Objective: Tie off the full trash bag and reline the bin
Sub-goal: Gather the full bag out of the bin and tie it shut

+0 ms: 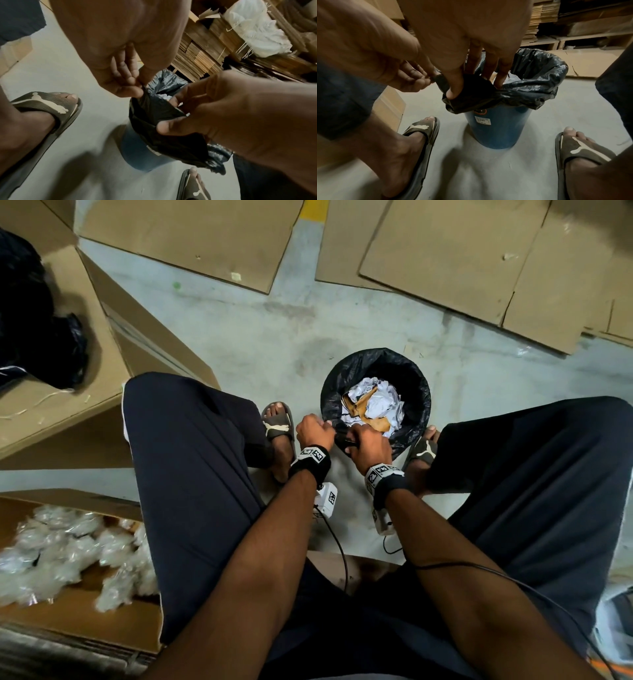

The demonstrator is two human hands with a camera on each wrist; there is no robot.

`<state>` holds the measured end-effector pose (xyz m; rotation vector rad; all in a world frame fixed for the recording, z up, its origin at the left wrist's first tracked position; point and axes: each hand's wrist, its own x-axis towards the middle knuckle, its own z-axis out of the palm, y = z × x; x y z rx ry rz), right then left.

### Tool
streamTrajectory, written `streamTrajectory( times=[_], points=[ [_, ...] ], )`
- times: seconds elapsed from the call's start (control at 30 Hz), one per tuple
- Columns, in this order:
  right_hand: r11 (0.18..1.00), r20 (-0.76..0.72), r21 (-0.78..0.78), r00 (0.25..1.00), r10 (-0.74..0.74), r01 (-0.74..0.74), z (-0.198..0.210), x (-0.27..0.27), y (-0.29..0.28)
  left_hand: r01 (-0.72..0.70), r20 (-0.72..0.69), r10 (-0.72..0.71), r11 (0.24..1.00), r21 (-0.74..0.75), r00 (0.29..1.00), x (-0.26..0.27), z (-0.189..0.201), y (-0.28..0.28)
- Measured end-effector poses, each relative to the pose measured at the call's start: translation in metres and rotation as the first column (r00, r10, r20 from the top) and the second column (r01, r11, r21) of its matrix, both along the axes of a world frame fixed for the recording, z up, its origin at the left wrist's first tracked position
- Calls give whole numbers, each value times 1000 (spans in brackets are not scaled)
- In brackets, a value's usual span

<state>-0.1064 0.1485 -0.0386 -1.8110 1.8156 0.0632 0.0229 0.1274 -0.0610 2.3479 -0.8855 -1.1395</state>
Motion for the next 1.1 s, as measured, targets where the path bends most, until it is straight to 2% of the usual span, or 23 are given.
streamTrajectory(
  times=[0.1,0.17,0.23,0.3,0.4,0.43,0.53,0.63,0.77,0.83,0.9,0.97,1.03,1.1],
  points=[
    [1000,-13,-13,1000,-28,28,0,2,0,8,-59,-10,999,-32,998,-2,4,-2],
    [998,14,-26,998,-59,59,0,5,0,4,-234,-18,998,-62,972,-6,9,-1],
    [994,72,-56,993,-91,96,0,6,-2,-20,-400,-10,997,-70,916,-6,11,-2],
    [989,109,-78,987,-118,127,1,5,-4,-70,-411,32,995,-77,911,-4,11,-3],
    [976,162,-51,966,-199,209,0,4,-6,-193,-261,158,975,-114,952,9,15,-6],
    [968,194,-27,951,-239,249,0,4,-6,-202,-210,182,976,-77,961,13,14,-5],
    [954,254,29,921,-296,298,-4,2,-2,-173,-214,192,980,103,958,15,1,1],
    [961,272,47,922,-275,273,-4,0,-1,-113,-333,171,976,186,927,11,-6,8],
    [972,229,22,945,-234,235,8,-4,0,-226,-406,325,935,273,854,10,9,7],
    [975,159,2,962,-220,223,16,-9,2,-226,-426,319,940,254,847,9,23,5],
    [966,106,-13,961,-254,257,27,-13,6,-166,-495,241,967,191,835,5,48,6],
    [932,85,-21,929,-359,362,39,-18,12,-174,-550,239,970,167,800,1,62,12],
    [872,128,-16,866,-484,490,40,-23,18,-191,-637,271,962,193,721,-4,70,19],
    [812,165,6,800,-576,583,37,-28,22,-142,-674,238,970,195,699,-11,70,26]
  ],
)
